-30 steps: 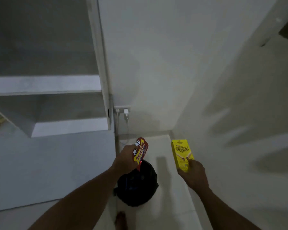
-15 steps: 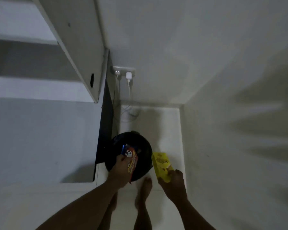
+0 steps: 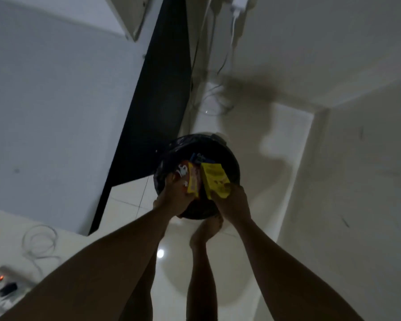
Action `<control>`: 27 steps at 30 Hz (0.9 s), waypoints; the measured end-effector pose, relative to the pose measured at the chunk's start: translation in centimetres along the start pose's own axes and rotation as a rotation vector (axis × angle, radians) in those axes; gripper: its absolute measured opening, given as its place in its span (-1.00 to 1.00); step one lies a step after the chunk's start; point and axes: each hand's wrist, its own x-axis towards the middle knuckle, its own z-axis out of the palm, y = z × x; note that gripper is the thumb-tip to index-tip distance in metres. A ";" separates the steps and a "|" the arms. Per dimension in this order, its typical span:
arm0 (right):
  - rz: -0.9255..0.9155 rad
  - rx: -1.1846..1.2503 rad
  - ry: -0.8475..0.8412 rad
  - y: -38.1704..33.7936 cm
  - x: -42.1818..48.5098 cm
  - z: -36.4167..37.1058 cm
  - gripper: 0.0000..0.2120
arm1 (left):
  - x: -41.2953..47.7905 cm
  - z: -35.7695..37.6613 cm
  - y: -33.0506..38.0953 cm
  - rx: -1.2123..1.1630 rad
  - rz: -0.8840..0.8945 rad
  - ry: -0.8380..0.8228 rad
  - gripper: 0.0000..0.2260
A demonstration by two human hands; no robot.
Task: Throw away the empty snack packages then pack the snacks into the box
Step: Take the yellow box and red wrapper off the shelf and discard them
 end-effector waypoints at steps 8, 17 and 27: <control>-0.008 -0.098 0.080 0.5 -1.6 -0.5 -0.75 | 6.2 6.2 -6.8 -0.009 -0.084 -0.070 -0.21; -0.090 -0.195 0.210 -3.7 -9.6 -5.8 -0.68 | -9.4 -4.7 4.8 -0.063 0.081 -0.036 -0.26; -0.323 -0.417 0.310 -13.4 -19.8 -12.1 -0.60 | -23.6 -14.8 8.4 -0.037 0.328 0.089 -0.29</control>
